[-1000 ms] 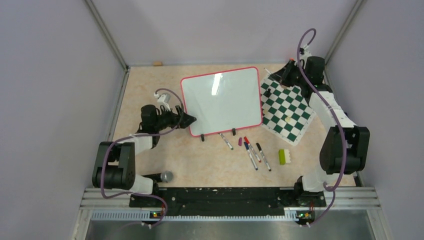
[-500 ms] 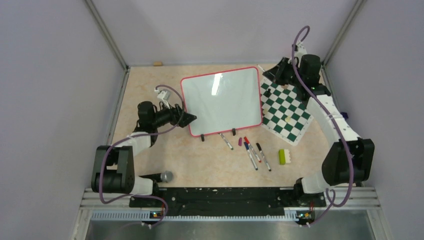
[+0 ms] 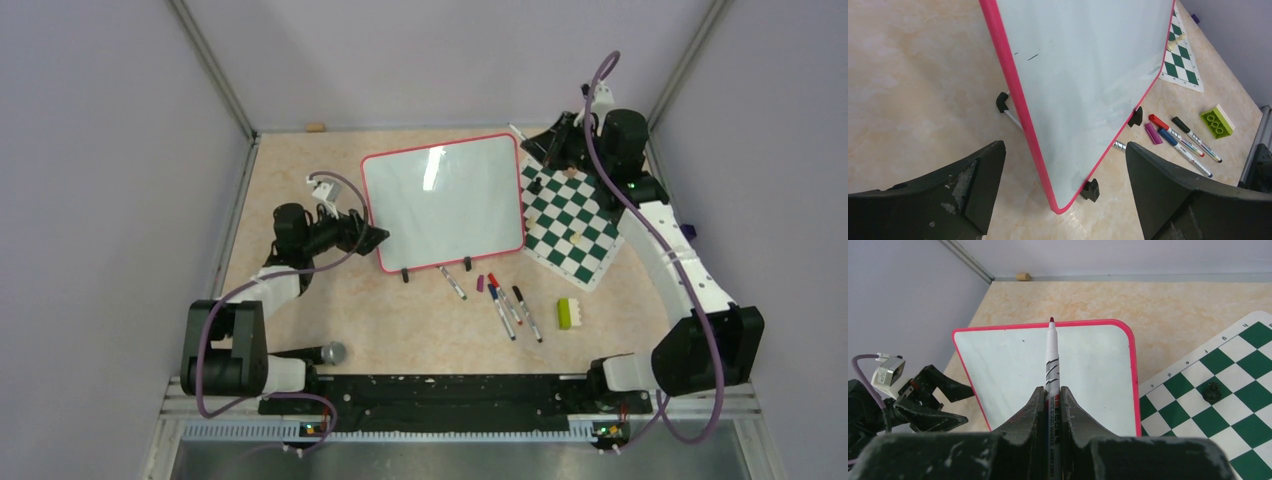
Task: Write a sentence on the whiteboard
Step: Move the whiteboard to the center of the board.
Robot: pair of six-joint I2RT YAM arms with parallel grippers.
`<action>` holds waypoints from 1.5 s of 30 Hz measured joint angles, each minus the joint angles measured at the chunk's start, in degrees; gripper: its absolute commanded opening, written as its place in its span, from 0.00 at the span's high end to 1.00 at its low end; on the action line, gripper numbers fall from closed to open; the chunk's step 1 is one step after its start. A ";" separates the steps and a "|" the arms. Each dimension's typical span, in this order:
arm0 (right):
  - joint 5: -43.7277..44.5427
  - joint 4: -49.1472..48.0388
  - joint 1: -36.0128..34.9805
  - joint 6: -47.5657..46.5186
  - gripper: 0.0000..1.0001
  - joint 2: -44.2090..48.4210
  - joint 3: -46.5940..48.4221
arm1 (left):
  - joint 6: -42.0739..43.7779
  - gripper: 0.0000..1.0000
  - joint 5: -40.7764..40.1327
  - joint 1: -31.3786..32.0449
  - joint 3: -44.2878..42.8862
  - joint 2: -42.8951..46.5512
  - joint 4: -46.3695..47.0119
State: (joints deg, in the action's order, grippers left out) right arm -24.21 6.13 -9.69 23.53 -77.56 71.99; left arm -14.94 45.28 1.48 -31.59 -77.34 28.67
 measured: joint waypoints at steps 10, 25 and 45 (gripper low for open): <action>0.44 3.72 -0.59 -2.12 1.00 3.41 -0.02 | -0.20 0.31 -1.22 -0.92 -0.02 -0.07 -2.40; -0.11 4.70 -1.57 -2.75 1.00 5.33 -1.18 | -0.46 0.01 0.46 -4.55 0.00 -0.07 -2.05; -0.92 4.50 -1.81 -2.71 1.00 5.05 -1.16 | -3.80 0.08 19.80 -8.24 -9.40 -11.61 1.33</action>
State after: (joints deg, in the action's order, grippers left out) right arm -25.12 10.63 -11.51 20.82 -72.51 70.83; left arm -18.74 65.08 -6.76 -40.99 -88.95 30.00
